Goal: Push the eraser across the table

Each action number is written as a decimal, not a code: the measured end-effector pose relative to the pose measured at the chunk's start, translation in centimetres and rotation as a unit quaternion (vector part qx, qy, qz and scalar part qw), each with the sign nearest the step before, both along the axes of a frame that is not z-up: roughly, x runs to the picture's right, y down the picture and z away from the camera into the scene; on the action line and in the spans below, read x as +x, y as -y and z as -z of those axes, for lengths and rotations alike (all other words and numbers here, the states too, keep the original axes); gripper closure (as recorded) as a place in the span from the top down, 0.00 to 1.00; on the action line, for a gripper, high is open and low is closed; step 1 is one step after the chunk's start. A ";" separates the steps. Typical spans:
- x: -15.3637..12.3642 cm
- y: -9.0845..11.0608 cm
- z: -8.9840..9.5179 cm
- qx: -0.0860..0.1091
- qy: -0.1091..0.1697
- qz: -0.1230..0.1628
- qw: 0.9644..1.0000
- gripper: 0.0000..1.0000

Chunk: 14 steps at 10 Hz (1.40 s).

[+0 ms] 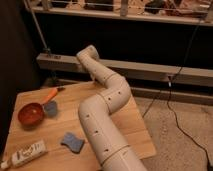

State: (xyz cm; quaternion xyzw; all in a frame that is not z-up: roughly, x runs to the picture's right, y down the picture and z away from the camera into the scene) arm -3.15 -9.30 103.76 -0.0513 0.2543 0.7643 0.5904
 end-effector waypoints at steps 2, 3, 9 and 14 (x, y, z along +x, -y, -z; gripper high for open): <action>0.3 1.8 1.2 0.012 0.013 -0.019 1.000 0.74; 0.6 2.3 1.9 0.012 0.019 -0.028 0.999 0.74; 1.6 3.2 4.7 0.002 0.063 -0.102 0.993 0.74; 4.6 -0.2 7.7 -0.004 0.079 -0.126 0.989 0.74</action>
